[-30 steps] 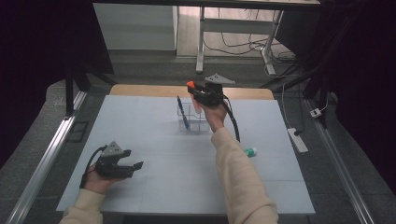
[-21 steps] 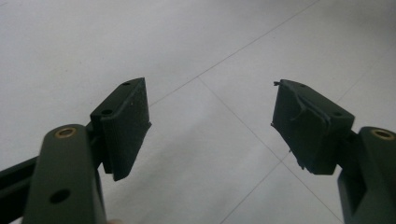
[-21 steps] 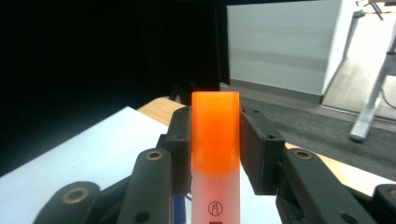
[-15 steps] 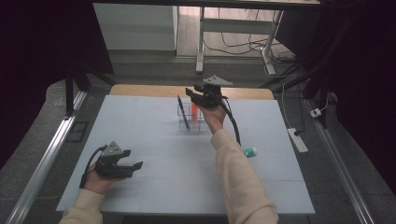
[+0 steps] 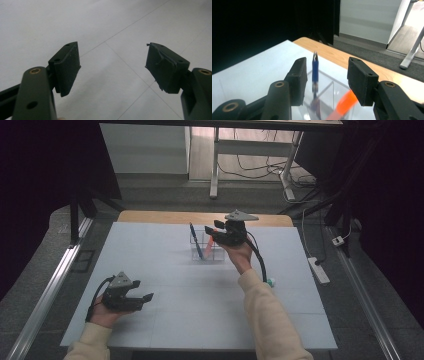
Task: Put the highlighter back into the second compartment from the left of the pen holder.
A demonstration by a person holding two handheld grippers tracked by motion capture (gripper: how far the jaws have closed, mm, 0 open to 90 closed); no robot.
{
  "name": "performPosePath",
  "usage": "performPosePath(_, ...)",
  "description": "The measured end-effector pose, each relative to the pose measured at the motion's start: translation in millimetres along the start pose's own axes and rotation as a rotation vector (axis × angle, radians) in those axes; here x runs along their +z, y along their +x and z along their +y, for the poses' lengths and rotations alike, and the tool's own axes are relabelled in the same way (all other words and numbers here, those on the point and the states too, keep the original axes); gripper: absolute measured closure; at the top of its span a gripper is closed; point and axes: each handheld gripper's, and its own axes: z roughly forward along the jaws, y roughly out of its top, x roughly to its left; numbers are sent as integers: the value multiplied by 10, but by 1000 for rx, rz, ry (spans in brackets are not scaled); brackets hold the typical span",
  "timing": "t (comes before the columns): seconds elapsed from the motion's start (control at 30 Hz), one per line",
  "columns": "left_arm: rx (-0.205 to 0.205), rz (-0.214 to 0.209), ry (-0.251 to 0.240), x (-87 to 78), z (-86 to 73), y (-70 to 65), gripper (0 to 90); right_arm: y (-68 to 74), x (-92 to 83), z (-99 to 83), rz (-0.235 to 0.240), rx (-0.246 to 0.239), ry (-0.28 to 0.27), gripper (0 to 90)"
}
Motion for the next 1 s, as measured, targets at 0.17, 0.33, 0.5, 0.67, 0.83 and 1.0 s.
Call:
performPosePath(0.17, -1, 1, 1, 1, 0, -5, 272, -32, -221, -105, 10, -13, 5, 502)
performPosePath(0.33, 0, 4, 1, -9, -2, -11, 272, -75, -502, -184, 17, -34, 25, 499)
performPosePath(0.5, 0, 6, 2, -10, -3, -12, 271, -144, -792, -326, 23, -75, 83, 491)
performPosePath(0.67, 2, 6, 5, -6, -3, -17, 272, -201, -1011, -443, 37, -91, 133, 481)
performPosePath(0.83, -1, 8, 4, -12, -7, -17, 271, -225, -1157, -534, 50, -107, 161, 468)
performPosePath(1.0, 1, 8, 5, -9, -6, -23, 271, -246, -1248, -606, 70, -111, 179, 463)
